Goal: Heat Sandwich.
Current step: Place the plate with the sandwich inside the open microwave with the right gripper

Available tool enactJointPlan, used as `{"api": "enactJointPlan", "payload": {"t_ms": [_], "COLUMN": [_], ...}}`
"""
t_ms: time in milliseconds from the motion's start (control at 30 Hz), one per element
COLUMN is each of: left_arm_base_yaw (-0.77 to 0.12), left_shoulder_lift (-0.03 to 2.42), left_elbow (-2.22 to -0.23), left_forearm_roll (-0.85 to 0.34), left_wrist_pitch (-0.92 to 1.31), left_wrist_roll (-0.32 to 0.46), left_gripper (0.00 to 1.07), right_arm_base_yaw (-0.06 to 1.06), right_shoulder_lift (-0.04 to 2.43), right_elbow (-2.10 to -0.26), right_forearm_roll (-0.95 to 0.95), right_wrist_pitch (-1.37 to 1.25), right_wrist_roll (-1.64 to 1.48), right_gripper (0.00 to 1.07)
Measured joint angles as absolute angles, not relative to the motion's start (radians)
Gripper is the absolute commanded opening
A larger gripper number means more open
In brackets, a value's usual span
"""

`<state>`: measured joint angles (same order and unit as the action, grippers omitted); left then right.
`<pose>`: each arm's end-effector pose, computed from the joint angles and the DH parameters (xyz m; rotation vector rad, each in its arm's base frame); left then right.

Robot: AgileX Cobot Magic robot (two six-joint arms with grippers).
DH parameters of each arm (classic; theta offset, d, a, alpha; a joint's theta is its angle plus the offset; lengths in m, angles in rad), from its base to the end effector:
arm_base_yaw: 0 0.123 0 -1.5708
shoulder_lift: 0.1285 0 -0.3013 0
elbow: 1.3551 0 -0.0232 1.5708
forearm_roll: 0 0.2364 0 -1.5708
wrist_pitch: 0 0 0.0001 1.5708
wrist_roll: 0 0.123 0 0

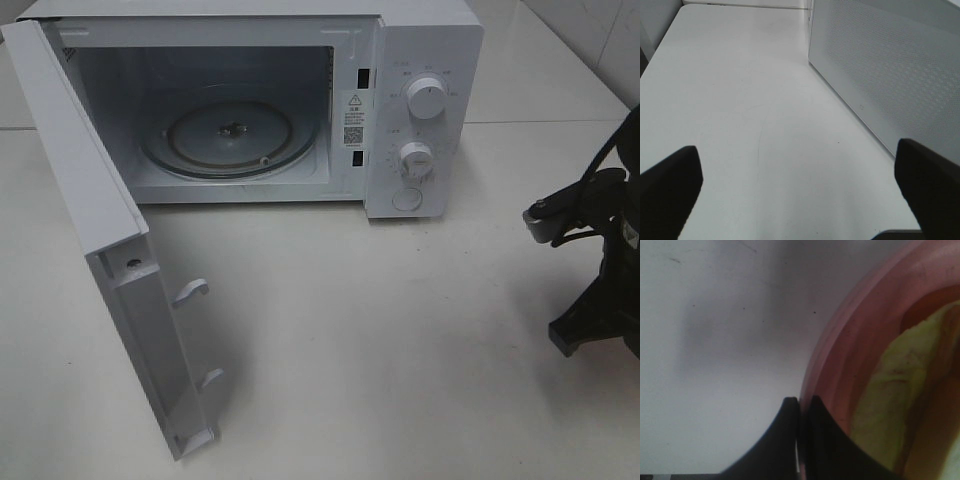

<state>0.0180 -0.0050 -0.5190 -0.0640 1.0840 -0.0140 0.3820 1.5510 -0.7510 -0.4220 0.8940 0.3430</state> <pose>-0.0093 -0.0071 0.2589 -0.0279 2.0425 -0.0740 0.2259 0.0484 0.1689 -0.4690 2.9859 -0.4799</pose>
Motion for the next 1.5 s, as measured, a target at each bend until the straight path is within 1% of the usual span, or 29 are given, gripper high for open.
{"api": "enactJointPlan", "payload": {"t_ms": [167, 233, 300, 367, 400, 533, 600, 633, 700, 833, 867, 933, 1000, 1033, 1067, 1167, 1300, 1333, 1400, 1500], "left_arm_base_yaw": [0.018, 0.018, 0.018, 0.018, 0.018, 0.018, 0.018, 0.018, 0.018, 0.018, 0.018, 0.018, 0.018, 0.018, 0.018, 0.018, 0.018, 0.018, 0.018, 0.018], "left_shoulder_lift": [-0.005, -0.005, -0.005, -0.005, -0.005, -0.005, -0.005, -0.005, -0.005, -0.005, -0.005, -0.005, -0.005, -0.005, -0.005, -0.005, -0.005, -0.005, -0.005, -0.005], "left_elbow": [-0.519, -0.519, -0.519, -0.519, -0.519, -0.519, -0.519, -0.519, -0.519, -0.519, -0.519, -0.519, -0.519, -0.519, -0.519, -0.519, -0.519, -0.519, -0.519, -0.519], "left_forearm_roll": [-0.064, -0.064, -0.064, -0.064, -0.064, -0.064, -0.064, -0.064, -0.064, -0.064, -0.064, -0.064, -0.064, -0.064, -0.064, -0.064, -0.064, -0.064, -0.064, -0.064], "left_wrist_pitch": [1.084, 1.084, 1.084, 1.084, 1.084, 1.084, 1.084, 1.084, 1.084, 1.084, 1.084, 1.084, 1.084, 1.084, 1.084, 1.084, 1.084, 1.084, 1.084, 1.084], "left_wrist_roll": [-0.014, -0.014, -0.014, -0.014, -0.014, -0.014, -0.014, -0.014, -0.014, -0.014, -0.014, -0.014, -0.014, -0.014, -0.014, -0.014, -0.014, -0.014, -0.014, -0.014], "left_gripper": [1.00, 1.00, 1.00, 1.00, 1.00, 1.00, 1.00, 1.00, 1.00, 1.00, 1.00, 1.00, 1.00, 1.00, 1.00, 1.00, 1.00, 1.00, 1.00, 1.00], "right_arm_base_yaw": [0.444, 0.485, 0.499, 0.551, 0.551, 0.627, 0.643, 0.675, 0.693, 0.778, 0.778, 0.833, 0.869, 0.869, 0.900, 0.929, 0.999, 0.999, 1.033, 1.054], "right_shoulder_lift": [1.497, 1.473, 1.465, 1.442, 1.442, 1.419, 1.415, 1.412, 1.412, 1.412, 1.412, 1.412, 1.412, 1.412, 1.412, 1.412, 1.412, 1.412, 1.412, 1.412], "right_elbow": [-0.751, -0.751, -0.751, -0.751, -0.751, -0.751, -0.751, -0.751, -0.751, -0.751, -0.751, -0.751, -0.751, -0.751, -0.751, -0.751, -0.751, -0.751, -0.751, -0.751], "right_forearm_roll": [-0.420, -0.410, -0.406, -0.400, -0.400, -0.391, -0.387, -0.378, -0.374, -0.346, -0.346, -0.334, -0.326, -0.326, -0.324, -0.322, -0.321, -0.321, -0.320, -0.318], "right_wrist_pitch": [0.941, 0.953, 0.953, 0.960, 0.960, 0.972, 0.973, 0.974, 0.974, 0.974, 0.974, 0.974, 0.974, 0.974, 0.974, 0.974, 0.974, 0.974, 0.974, 0.974], "right_wrist_roll": [0.333, 0.318, 0.317, 0.317, 0.317, 0.317, 0.317, 0.316, 0.316, 0.315, 0.315, 0.315, 0.315, 0.315, 0.315, 0.313, 0.292, 0.292, 0.245, 0.191], "right_gripper": [0.00, 0.00, 0.00, 0.00, 0.00, 0.00, 0.00, 0.00, 0.00, 0.00, 0.00, 0.00, 0.00, 0.00, 0.00, 0.00, 0.00, 0.00, 0.00, 0.00]}}
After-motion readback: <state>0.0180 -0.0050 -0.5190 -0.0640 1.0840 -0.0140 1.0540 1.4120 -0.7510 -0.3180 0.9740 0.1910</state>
